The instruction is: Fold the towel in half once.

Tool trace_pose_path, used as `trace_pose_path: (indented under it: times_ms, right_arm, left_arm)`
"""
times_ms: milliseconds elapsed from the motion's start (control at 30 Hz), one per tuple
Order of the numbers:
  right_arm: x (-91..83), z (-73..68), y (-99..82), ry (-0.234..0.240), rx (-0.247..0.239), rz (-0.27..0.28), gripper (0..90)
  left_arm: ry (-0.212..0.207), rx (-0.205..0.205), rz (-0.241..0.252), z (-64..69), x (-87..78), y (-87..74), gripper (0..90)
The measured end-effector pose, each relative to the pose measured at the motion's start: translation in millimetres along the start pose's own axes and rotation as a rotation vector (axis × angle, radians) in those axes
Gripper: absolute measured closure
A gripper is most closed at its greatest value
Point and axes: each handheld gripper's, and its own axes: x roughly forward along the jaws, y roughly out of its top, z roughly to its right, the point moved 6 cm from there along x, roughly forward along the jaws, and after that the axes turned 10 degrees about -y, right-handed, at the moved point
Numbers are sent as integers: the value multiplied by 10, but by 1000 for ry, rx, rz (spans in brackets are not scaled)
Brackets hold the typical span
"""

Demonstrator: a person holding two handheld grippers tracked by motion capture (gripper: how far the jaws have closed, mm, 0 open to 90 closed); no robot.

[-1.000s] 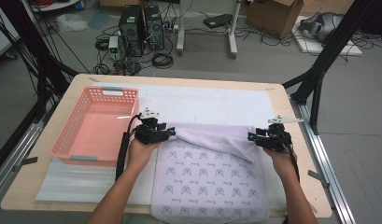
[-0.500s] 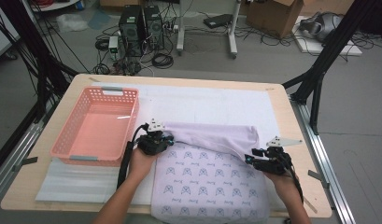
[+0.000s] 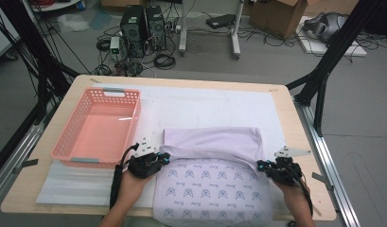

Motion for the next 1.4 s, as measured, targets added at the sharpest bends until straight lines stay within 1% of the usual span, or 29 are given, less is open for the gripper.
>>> trace_pose_path:
  times_ms: [33, 100, 133, 200, 233, 267, 300, 333, 367, 400, 500, 600, 633, 667, 700, 767, 800, 833, 867, 900, 933, 967, 1033, 1100, 1167, 1233, 1400]
  right_arm:
    - [-49, 11, -26, 1, 4, -1, 863]
    - [-124, 20, -78, 16, 5, 2, 863]
    - [-155, 16, -108, 26, 7, 0, 863]
    - [-194, 11, -158, 32, 9, -6, 857]
    - [-209, 6, -180, 38, 7, -7, 841]
    - [-222, 2, -196, 35, 5, -7, 787]
    - [-236, 2, -201, 24, 5, -2, 737]
    - [-252, -6, -199, 22, 9, 3, 694]
    - [-266, -11, -189, 14, 17, 14, 643]
    - [-281, -10, -177, 6, 19, 26, 621]
    - [-306, -22, -151, -11, 23, 40, 611]
    - [-269, -46, -163, -21, 22, 29, 614]
    - [-247, -64, -175, -18, 12, 17, 620]
    - [-227, -86, -186, -18, 1, 5, 621]
    - [-198, -122, -197, -19, -19, -12, 622]
    - [-166, -160, -211, -24, -39, -30, 630]
    - [-145, -173, -221, -30, -51, -36, 644]
    - [-130, -181, -234, -37, -54, -44, 674]
    - [-110, -184, -246, -45, -47, -46, 712]
    - [-110, -186, -248, -46, -41, -37, 796]
    - [-120, -187, -245, -43, -47, -36, 842]
    - [-127, -183, -243, -49, -56, -34, 853]
    - [-147, -186, -242, -48, -66, -30, 857]
    - [-169, -187, -251, -26, -47, -18, 857]
    - [-195, -184, -260, -18, -32, -9, 857]
    - [-225, -177, -260, -14, -32, 14, 857]
    - [-293, -163, -267, 11, -7, 68, 856]
  left_arm:
    - [-6, 5, 2, 27, -28, -25, 843]
    - [-11, 14, -4, 78, -71, -82, 796]
    - [-10, 9, 0, 97, -93, -105, 757]
    - [-13, -15, 10, 112, -135, -125, 632]
    - [-12, -24, 26, 119, -166, -120, 589]
    - [-13, -29, 50, 128, -201, -99, 548]
    - [-18, -25, 67, 130, -228, -82, 502]
    - [-27, -20, 88, 132, -247, -68, 475]
    - [-26, -22, 98, 130, -259, -61, 462]
    - [-31, -22, 99, 126, -266, -62, 455]
    - [-31, -44, 90, 104, -264, -74, 454]
    - [-37, -51, 79, 106, -244, -79, 479]
    - [-40, -50, 75, 115, -230, -81, 499]
    - [-45, -38, 62, 127, -201, -88, 517]
    - [-46, -37, 55, 133, -178, -93, 544]
    - [-35, -32, 21, 139, -115, -118, 595]
    - [-29, -35, 3, 142, -89, -131, 657]
    - [-7, -35, -35, 138, -65, -154, 745]
    - [10, -27, -49, 139, -40, -168, 857]
    - [13, -24, -52, 141, -33, -171, 895]
    - [16, -23, -50, 146, -34, -169, 896]
    - [16, -15, -42, 155, -55, -159, 897]
    - [5, -21, -18, 167, -103, -143, 898]
    - [-1, -23, -1, 175, -159, -136, 898]
    - [-7, -26, 21, 180, -218, -127, 898]
    - [-8, -23, 32, 180, -248, -131, 898]
    - [-13, -23, 50, 189, -292, -170, 898]
